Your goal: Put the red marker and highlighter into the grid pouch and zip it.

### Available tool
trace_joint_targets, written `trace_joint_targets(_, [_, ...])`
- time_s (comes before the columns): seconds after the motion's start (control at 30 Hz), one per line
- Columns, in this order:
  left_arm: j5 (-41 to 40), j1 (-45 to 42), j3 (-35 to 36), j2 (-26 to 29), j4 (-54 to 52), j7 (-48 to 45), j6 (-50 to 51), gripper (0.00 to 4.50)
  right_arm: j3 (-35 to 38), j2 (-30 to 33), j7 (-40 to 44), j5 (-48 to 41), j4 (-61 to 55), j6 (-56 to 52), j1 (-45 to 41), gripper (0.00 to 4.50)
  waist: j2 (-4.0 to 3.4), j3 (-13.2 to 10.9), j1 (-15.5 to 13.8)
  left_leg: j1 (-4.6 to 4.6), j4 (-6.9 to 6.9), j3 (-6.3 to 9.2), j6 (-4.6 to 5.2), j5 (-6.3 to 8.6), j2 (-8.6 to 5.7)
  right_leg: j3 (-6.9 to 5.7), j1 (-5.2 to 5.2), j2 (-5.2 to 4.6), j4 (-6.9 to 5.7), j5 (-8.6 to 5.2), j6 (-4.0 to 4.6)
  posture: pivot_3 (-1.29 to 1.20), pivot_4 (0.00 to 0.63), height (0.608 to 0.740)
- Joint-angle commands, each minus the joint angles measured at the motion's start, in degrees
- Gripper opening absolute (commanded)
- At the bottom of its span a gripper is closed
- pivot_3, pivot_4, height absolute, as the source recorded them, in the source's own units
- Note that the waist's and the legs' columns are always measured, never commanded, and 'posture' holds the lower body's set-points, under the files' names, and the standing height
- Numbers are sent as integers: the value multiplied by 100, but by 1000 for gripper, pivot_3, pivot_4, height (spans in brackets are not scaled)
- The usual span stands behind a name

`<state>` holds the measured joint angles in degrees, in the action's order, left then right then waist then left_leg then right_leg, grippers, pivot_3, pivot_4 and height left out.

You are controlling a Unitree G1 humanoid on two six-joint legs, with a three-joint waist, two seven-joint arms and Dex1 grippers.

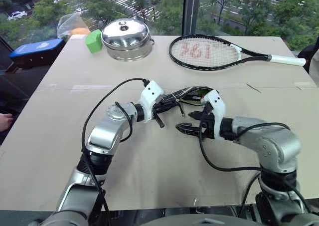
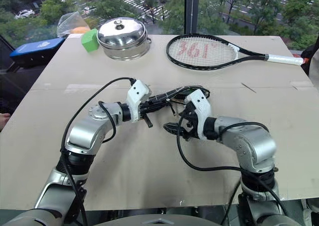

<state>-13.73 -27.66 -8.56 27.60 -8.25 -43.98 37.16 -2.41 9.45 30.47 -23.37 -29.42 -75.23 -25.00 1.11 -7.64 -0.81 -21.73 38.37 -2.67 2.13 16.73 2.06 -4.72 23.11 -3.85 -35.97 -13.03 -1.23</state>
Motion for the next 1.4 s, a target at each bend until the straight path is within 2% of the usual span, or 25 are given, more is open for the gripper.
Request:
trace_joint_targets(0.03, [-125,-82,12,49,-257,-109,15,0,-55,-139,-368,207,539,642,-179,3864,1,0,-2,-1,0,-4,-2,-1,-3,-2,0,0,3,0,0,0,150,740])
trace_joint_targets(0.1, [-135,-68,9,67,-304,-136,41,0,-39,-253,-462,194,798,832,-343,3864,0,0,2,-1,2,-11,-2,-2,-6,-4,0,-1,6,0,0,0,150,740])
trace_joint_targets(0.23, [-161,-51,7,77,-463,-116,170,0,-84,-358,-524,135,1041,1037,-571,2739,0,0,20,0,0,-13,-5,-3,-3,-1,2,3,6,0,-1,0,150,740])
trace_joint_targets(0.53, [-214,96,8,146,-848,-44,388,0,-282,-405,-527,84,1308,1281,-742,2739,-1,-1,22,0,-3,-7,1,0,2,12,2,7,5,0,-1,0,150,740])
trace_joint_targets(0.57, [-219,109,-1,148,-888,-34,401,0,-287,-404,-541,93,1355,1301,-759,2305,-1,-1,19,1,-3,-7,2,1,2,13,2,7,4,0,-1,0,150,740])
trace_joint_targets(0.6, [-227,121,-5,150,-923,-24,416,0,-290,-405,-551,94,1390,1315,-772,2186,0,-1,19,1,-3,-7,2,1,2,13,2,7,4,0,0,0,150,740])
trace_joint_targets(0.63, [-231,124,-16,151,-944,-22,420,0,-286,-399,-531,71,1422,1326,-796,1865,-1,-1,19,1,-3,-6,2,1,2,13,2,7,4,0,0,0,150,740])
trace_joint_targets(0.77, [-246,147,-18,170,-978,-10,426,0,-299,-377,-502,-18,1432,1323,-818,103,-1,-1,18,1,-3,-6,0,0,2,14,2,7,4,0,-1,0,150,740])
trace_joint_targets(0.93, [-195,122,-39,201,-878,-24,341,0,-137,-306,-692,-22,1246,1246,-743,38,-1,-1,15,0,-3,-8,2,1,2,15,2,6,5,0,0,0,150,740])
trace_joint_targets(1.07, [-44,107,-20,283,-689,30,177,0,393,12,-1039,1,830,912,-510,38,-1,-1,-8,-2,-3,-6,0,0,1,12,2,4,6,0,0,0,150,740])
trace_joint_targets(1.27, [288,137,-123,413,-265,65,-411,0,1726,1275,-1286,111,310,271,83,38,-2,-1,-14,-5,-3,-10,3,1,-6,10,1,-7,11,0,0,0,150,740])
trace_joint_targets(1.4, [500,77,-385,365,25,36,-992,0,1792,1747,-1083,-86,175,343,365,38,-2,-2,31,1,-6,-14,16,9,-1,21,2,3,9,0,0,0,150,740])
